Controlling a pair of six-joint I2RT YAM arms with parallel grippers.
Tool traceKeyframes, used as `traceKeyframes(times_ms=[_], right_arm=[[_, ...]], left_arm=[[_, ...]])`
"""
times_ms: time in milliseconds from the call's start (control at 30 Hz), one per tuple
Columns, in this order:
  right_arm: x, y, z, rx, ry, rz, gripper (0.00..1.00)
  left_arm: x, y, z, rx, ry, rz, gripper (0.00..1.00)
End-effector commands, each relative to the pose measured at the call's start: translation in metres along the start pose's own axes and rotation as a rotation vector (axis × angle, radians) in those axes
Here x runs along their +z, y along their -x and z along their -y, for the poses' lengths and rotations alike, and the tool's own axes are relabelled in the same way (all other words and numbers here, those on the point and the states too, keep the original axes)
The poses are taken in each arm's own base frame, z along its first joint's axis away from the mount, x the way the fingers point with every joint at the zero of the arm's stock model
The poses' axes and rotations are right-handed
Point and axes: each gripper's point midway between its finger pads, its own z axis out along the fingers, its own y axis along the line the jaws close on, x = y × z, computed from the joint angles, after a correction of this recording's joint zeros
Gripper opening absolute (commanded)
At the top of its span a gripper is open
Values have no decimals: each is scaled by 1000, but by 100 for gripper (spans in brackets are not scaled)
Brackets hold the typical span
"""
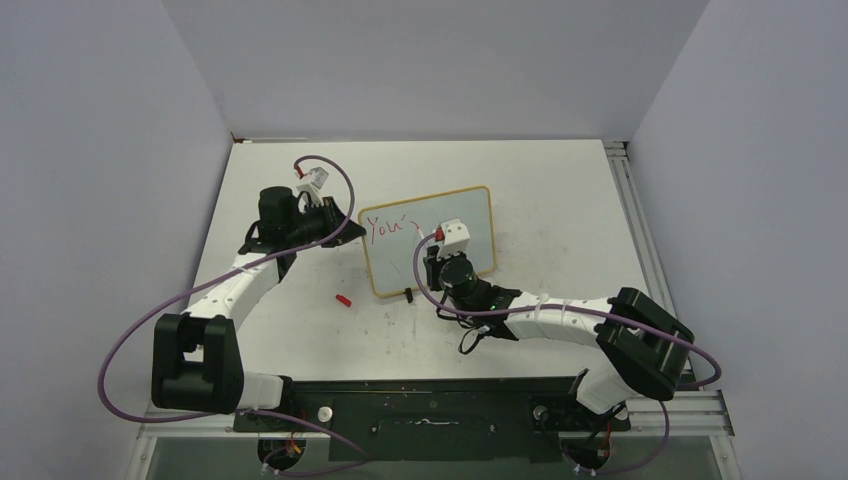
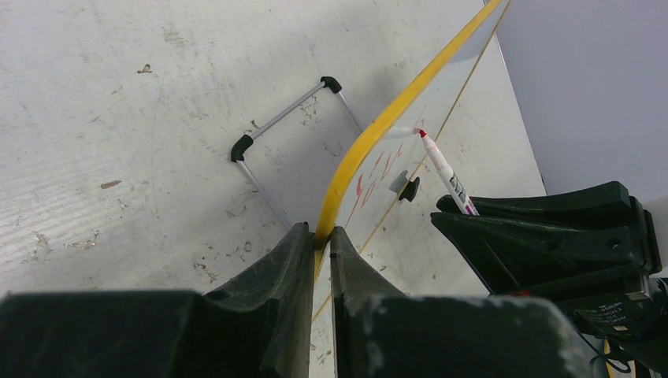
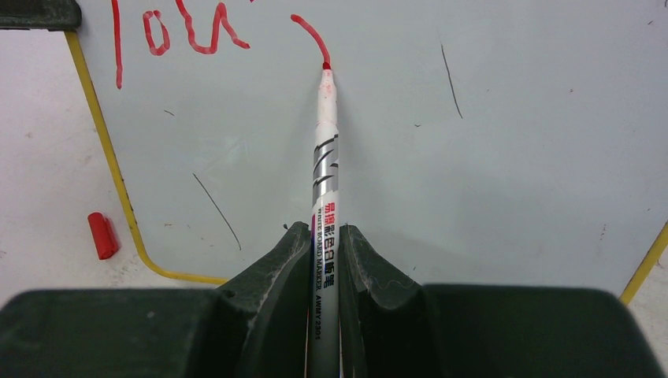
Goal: Write a sentence on the whiteboard
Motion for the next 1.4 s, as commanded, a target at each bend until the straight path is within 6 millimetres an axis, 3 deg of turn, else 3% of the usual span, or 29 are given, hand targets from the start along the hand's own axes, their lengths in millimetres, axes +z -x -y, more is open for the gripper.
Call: traceKeyframes(times_ms=[0, 567, 800, 933, 1367], right_arm=[[4, 32, -2, 21, -20, 76, 5], [12, 37, 8, 36, -37, 72, 5], [8, 37, 8, 35, -30, 75, 5], [-3, 44, -2, 9, 11, 104, 5], [-10, 28, 6, 8, -23, 69, 5]], left_arm=[[-9, 26, 20, 55, -51, 72, 0], [-9, 26, 20, 55, -51, 74, 0], [-9, 26, 20, 56, -51, 74, 0], [-9, 26, 19, 54, -49, 72, 0], [-9, 26, 19, 54, -47, 74, 0]])
